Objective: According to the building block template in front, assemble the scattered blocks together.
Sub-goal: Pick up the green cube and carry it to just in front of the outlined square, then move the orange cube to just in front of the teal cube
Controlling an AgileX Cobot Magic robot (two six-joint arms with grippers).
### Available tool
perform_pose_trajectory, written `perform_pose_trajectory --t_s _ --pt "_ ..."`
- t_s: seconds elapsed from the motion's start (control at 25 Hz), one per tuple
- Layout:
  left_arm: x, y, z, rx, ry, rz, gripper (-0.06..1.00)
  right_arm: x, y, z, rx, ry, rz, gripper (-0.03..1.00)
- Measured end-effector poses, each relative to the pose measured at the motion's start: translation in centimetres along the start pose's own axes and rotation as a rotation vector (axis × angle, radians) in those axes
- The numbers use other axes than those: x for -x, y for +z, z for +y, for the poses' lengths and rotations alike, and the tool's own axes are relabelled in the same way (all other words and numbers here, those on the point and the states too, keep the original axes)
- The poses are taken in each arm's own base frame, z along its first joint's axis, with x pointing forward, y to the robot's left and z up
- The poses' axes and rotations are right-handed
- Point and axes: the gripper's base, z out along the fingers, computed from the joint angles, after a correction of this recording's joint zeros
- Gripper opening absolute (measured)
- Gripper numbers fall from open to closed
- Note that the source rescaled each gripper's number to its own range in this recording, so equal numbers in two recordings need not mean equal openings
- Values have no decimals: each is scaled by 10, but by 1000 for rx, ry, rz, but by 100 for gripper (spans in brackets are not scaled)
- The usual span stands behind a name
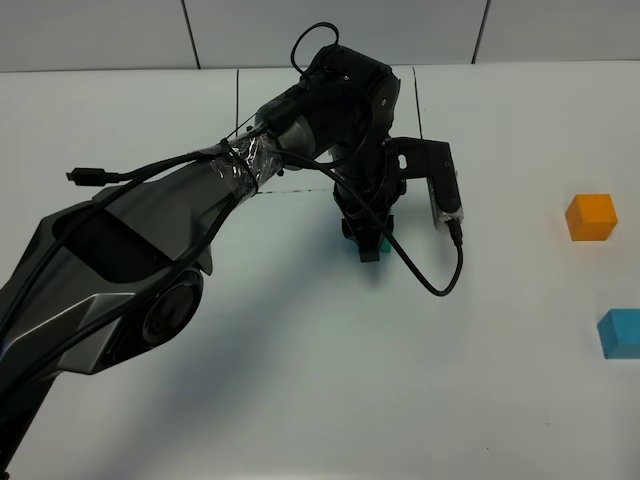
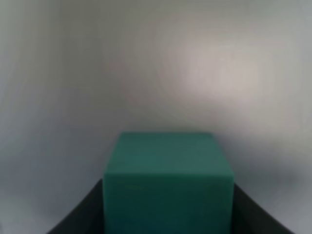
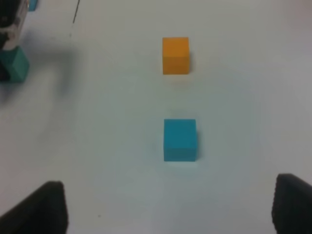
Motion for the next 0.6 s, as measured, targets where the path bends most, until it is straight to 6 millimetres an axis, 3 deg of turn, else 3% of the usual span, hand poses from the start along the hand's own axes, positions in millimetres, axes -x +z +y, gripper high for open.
perform_pose_trajectory --t_s 0.2,0.28,0.48,0.6 --pt "0 0 0 0 0 -1 1 0 0 0 0 0 0 72" --pt "0 1 0 -3 -1 -3 8 0 0 0 0 0 0 72" --pt "0 8 -1 -18 -6 3 73 0 0 0 0 0 0 72" --pt "0 3 -1 -11 -30 -3 97 0 0 0 0 0 0 72"
